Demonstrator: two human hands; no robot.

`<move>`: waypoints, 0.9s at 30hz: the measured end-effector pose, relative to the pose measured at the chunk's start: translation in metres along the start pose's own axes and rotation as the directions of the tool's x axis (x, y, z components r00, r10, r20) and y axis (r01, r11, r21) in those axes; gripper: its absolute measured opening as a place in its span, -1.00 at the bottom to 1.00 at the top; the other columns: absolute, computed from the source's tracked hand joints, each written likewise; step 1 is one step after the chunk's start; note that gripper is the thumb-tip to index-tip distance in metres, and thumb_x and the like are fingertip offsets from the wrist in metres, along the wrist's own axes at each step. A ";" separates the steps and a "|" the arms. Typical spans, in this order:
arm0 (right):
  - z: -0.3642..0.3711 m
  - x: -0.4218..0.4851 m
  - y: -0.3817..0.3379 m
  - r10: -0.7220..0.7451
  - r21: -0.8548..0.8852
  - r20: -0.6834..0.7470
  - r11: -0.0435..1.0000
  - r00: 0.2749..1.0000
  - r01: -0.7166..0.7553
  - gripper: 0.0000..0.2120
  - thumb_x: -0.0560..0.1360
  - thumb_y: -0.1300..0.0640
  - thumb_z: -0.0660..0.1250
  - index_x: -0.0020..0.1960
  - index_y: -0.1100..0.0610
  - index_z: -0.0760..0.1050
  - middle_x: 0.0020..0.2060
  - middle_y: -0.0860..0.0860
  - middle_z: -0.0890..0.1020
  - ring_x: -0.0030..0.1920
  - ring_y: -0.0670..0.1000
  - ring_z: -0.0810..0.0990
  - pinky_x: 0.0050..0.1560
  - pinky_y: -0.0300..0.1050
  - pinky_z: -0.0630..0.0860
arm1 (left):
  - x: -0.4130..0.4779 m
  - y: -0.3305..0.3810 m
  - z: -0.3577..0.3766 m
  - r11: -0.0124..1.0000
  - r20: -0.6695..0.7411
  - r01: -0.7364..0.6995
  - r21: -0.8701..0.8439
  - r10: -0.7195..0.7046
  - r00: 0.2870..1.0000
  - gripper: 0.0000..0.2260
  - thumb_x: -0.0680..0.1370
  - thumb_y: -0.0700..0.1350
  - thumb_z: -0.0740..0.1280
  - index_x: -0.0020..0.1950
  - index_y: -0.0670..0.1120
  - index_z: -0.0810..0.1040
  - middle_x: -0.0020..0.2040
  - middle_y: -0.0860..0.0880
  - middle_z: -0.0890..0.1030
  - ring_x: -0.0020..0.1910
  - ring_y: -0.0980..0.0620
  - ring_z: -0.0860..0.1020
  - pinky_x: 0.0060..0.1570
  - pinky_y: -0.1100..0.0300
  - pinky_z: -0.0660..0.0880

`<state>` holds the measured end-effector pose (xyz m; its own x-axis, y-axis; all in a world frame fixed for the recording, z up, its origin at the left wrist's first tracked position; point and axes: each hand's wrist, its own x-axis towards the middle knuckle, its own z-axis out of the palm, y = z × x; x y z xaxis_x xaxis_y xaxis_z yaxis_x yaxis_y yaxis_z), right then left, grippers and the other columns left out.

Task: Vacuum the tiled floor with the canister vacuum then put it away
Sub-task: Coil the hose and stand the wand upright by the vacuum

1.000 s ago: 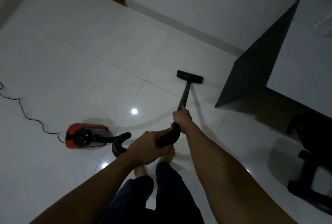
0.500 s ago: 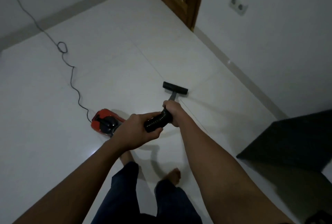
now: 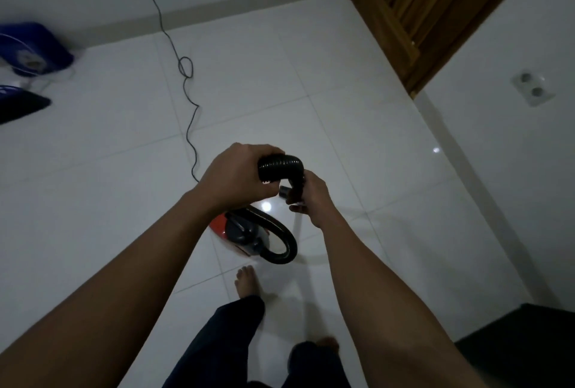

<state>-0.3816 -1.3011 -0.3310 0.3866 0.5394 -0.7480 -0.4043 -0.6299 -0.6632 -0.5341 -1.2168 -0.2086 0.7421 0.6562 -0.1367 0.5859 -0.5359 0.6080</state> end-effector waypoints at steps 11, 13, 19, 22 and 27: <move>0.106 0.051 -0.053 -0.338 -0.370 0.095 0.861 0.936 0.349 -0.76 0.54 0.08 0.29 0.17 0.14 0.51 -0.22 0.09 0.65 -0.38 -0.02 0.61 -0.40 -0.19 0.50 | 0.033 -0.069 -0.066 0.982 -0.195 0.071 -0.176 -0.105 0.975 -0.56 0.36 -0.03 0.53 0.23 0.02 0.60 -0.02 0.08 0.68 -0.07 0.14 0.62 -0.01 0.16 0.60; 0.115 0.059 -0.057 -0.335 -0.426 0.128 0.831 0.933 0.357 -0.80 0.50 0.14 0.24 0.08 0.17 0.51 -0.27 0.10 0.66 -0.39 -0.01 0.61 -0.40 -0.17 0.50 | 0.038 -0.073 -0.067 0.978 -0.186 0.075 -0.193 -0.112 0.976 -0.54 0.37 -0.05 0.53 0.25 0.01 0.59 -0.02 0.07 0.68 -0.07 0.14 0.62 -0.02 0.17 0.61; 0.127 0.103 -0.047 -0.454 -0.493 0.190 0.723 0.871 0.484 -0.86 0.51 0.15 0.25 -0.01 0.20 0.50 -0.24 0.11 0.62 -0.27 0.05 0.60 -0.32 0.02 0.52 | 0.053 -0.099 -0.067 0.967 -0.171 0.023 -0.254 -0.068 0.983 -0.50 0.40 -0.08 0.52 0.33 -0.02 0.56 0.06 0.04 0.68 -0.01 0.17 0.62 0.05 0.22 0.60; 0.128 0.144 -0.038 -0.527 -0.449 0.165 0.713 0.834 0.539 -0.70 0.52 -0.05 0.25 -0.06 0.21 0.46 -0.21 0.32 0.50 -0.25 0.15 0.50 -0.27 0.11 0.51 | 0.058 -0.110 -0.068 0.953 -0.249 -0.025 -0.301 -0.053 0.967 -0.49 0.42 -0.07 0.52 0.36 -0.03 0.54 0.11 0.07 0.67 0.04 0.22 0.61 0.08 0.39 0.54; 0.148 0.168 -0.062 -0.585 -0.485 0.139 0.663 0.799 0.570 -0.62 0.60 -0.16 0.21 0.12 0.18 0.39 0.05 0.12 0.43 -0.10 -0.25 0.46 -0.11 -0.38 0.43 | 0.061 -0.150 -0.040 0.935 -0.461 -0.061 -0.351 -0.116 0.880 -0.54 0.44 -0.01 0.53 0.31 -0.04 0.56 0.04 0.12 0.66 0.03 0.19 0.63 0.07 0.25 0.58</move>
<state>-0.4141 -1.0885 -0.4195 0.4304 0.8772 -0.2127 0.3548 -0.3811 -0.8537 -0.5896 -1.0755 -0.2771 0.4346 0.8844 0.1700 0.3882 -0.3542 0.8508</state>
